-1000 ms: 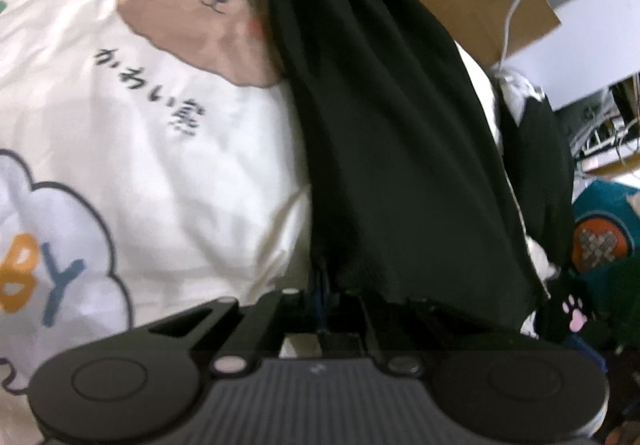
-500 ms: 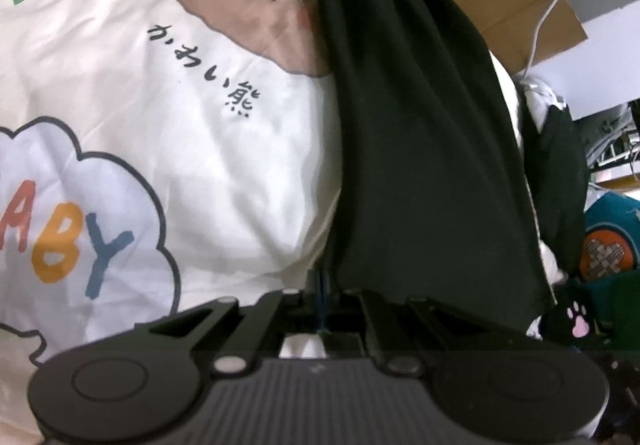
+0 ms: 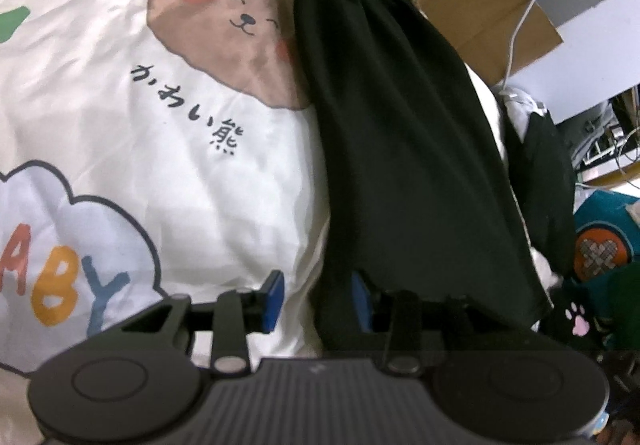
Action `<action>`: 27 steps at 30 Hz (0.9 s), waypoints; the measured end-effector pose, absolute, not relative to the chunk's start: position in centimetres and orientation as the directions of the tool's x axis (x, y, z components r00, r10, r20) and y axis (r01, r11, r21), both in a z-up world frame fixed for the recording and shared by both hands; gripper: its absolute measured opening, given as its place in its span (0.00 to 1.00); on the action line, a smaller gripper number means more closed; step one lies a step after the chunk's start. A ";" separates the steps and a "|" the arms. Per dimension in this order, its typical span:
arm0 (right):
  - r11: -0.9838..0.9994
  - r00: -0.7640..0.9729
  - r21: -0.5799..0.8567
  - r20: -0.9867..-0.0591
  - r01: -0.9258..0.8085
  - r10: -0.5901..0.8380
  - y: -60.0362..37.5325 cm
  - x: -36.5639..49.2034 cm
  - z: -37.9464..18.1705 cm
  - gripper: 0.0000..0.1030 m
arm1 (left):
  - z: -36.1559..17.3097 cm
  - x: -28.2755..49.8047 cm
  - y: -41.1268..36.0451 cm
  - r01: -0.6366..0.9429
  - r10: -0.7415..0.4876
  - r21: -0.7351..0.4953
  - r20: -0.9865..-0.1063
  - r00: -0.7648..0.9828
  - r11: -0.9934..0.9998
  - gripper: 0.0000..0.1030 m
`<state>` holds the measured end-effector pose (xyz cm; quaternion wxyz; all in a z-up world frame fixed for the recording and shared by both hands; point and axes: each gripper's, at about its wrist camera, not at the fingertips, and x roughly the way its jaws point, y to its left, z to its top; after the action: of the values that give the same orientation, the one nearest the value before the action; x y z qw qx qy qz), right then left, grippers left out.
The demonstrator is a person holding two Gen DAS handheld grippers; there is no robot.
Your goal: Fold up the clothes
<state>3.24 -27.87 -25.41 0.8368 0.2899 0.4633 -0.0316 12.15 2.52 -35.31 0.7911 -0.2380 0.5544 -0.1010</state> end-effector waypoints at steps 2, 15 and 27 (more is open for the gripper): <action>0.831 0.569 0.451 -0.795 0.326 0.209 -28.3 3.3 -25.4 0.58 | -35.3 12.7 2.4 -0.107 -0.424 -0.489 -0.830 0.362 0.866 0.37; 0.829 0.569 0.445 -0.799 0.338 0.197 -29.0 3.4 -25.2 0.59 | -37.2 12.0 2.5 -0.210 -0.361 -0.410 -0.902 0.235 0.888 0.00; 0.836 0.568 0.428 -0.804 0.344 0.177 -29.5 3.0 -25.2 0.61 | -35.9 11.4 3.1 -0.176 -0.411 -0.482 -0.852 0.325 0.858 0.18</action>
<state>3.03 -29.53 -25.15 0.8393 0.2822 0.4620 -0.0498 11.43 3.11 -35.88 0.7728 -0.2550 0.5762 -0.0761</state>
